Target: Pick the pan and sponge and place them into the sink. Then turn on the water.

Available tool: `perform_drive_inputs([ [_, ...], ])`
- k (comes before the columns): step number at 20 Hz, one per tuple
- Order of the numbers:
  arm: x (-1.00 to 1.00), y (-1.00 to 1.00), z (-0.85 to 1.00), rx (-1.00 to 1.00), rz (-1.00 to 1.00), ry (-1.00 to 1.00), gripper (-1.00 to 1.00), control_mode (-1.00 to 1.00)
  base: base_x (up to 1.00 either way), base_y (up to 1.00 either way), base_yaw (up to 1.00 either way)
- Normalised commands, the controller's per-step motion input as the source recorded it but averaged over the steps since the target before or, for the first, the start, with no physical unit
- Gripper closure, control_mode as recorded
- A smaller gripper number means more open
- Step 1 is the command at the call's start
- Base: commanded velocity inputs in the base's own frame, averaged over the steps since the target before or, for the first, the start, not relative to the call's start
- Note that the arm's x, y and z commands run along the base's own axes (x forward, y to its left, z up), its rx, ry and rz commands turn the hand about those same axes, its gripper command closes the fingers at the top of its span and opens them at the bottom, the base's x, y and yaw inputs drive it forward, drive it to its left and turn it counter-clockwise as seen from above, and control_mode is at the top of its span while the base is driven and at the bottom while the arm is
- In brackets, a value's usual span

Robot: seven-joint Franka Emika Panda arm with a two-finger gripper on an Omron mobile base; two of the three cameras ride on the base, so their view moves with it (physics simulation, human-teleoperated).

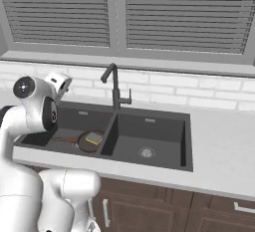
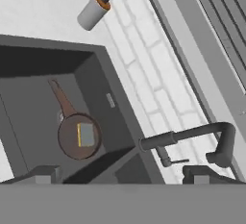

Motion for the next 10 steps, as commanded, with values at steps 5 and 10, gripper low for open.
perform_drive_inputs([
  [5, -0.19, -0.35, 0.66, 0.23, -0.2, 0.0, -1.0, -1.0, 0.0, 0.0, 0.0],
  [10, -0.35, -0.73, 0.25, 0.26, -0.14, -0.06, -1.0, -1.0, 0.0, 0.0, 0.0],
])
